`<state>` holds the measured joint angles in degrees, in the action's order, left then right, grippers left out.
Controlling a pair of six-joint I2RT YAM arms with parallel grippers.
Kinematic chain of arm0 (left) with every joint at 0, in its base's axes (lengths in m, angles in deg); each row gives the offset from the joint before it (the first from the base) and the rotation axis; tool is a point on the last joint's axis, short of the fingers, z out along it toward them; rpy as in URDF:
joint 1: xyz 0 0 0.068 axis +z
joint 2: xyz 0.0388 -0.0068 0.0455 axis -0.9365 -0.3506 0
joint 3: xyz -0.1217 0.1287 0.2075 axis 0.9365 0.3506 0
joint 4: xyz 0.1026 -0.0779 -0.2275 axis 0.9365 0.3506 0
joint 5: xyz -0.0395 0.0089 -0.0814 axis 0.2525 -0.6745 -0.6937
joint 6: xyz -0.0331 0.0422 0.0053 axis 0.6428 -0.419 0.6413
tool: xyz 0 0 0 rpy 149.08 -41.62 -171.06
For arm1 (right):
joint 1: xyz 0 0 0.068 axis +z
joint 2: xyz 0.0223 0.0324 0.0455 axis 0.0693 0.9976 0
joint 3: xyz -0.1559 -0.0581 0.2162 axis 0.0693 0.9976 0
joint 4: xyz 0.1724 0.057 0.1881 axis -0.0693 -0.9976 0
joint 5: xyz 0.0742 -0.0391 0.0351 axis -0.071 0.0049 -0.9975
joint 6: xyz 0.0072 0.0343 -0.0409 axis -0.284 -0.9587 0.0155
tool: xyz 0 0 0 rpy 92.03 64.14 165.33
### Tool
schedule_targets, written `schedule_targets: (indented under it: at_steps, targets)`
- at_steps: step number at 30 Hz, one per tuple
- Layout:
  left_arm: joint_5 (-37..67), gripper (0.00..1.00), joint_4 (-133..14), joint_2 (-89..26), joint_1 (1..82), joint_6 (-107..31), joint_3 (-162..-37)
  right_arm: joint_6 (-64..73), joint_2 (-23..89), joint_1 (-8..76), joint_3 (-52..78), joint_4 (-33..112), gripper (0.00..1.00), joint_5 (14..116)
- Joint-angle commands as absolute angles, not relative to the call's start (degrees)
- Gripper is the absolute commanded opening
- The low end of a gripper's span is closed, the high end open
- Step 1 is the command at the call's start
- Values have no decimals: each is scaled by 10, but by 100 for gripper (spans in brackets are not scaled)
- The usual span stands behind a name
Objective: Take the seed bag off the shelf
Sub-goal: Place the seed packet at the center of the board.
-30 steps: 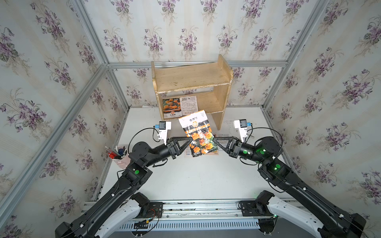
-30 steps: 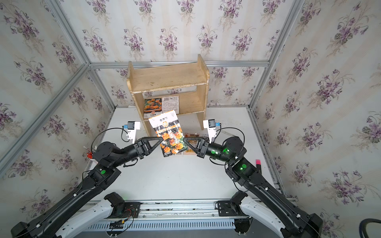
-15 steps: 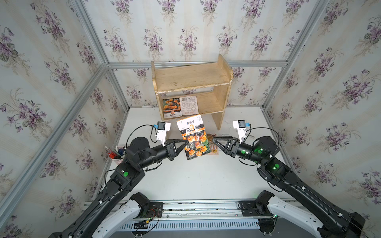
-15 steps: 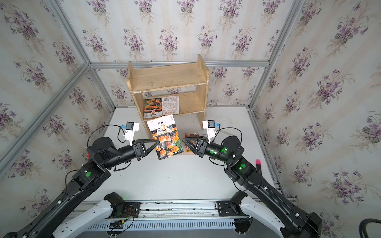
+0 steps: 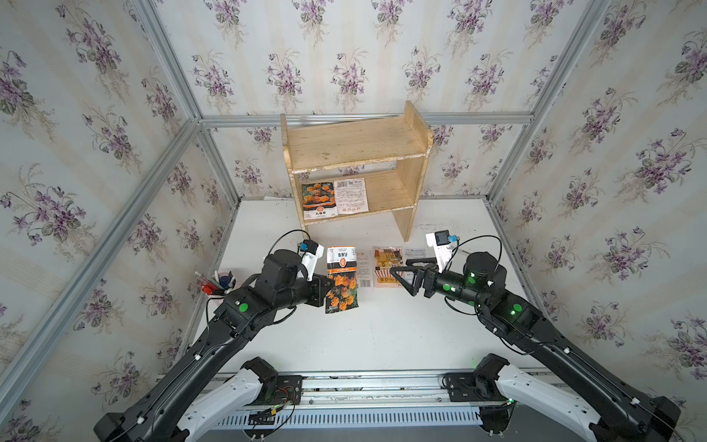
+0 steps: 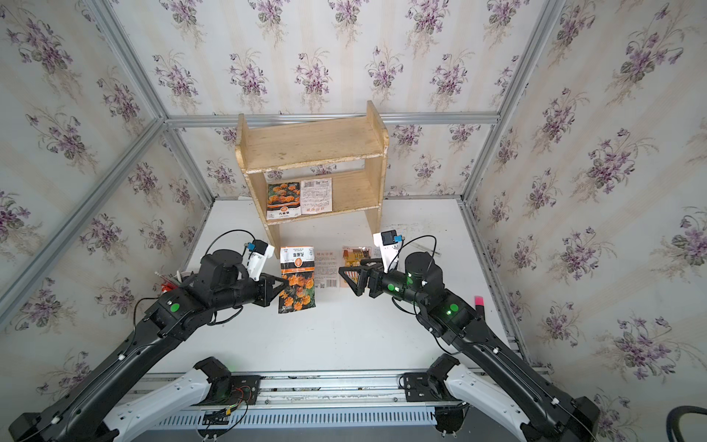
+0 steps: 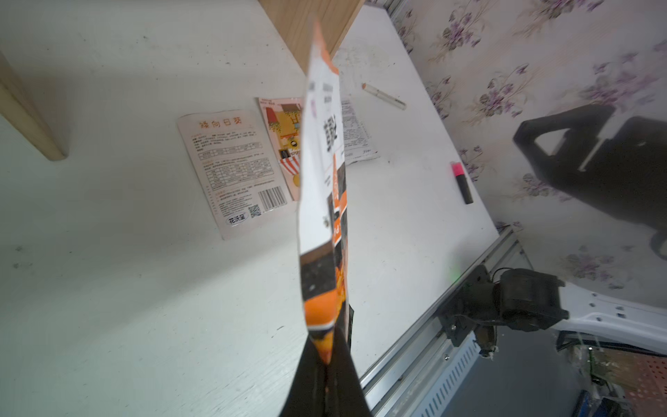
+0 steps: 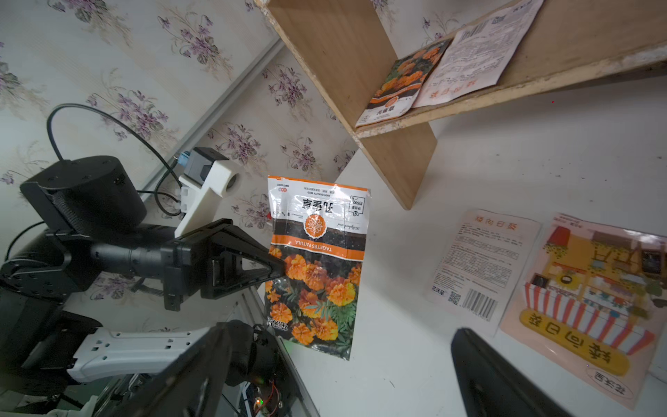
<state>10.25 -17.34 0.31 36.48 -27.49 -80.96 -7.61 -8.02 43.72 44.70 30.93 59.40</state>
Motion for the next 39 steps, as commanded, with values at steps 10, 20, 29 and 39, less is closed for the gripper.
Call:
schedule_targets:
  at_steps: [10, 20, 29, 39]
  targets:
    - [157, 0, -123, -141, 447, -373, -820, -37, -93, 437, 511, 283, 100, 640]
    - [124, 0, -187, -247, 496, -395, -827, -26, -76, 437, 521, 288, 100, 645]
    - [127, 0, -225, -350, 518, -412, -854, -14, -61, 437, 524, 292, 100, 648]
    - [187, 0, -230, -417, 521, -429, -883, -11, -55, 437, 530, 289, 100, 651]
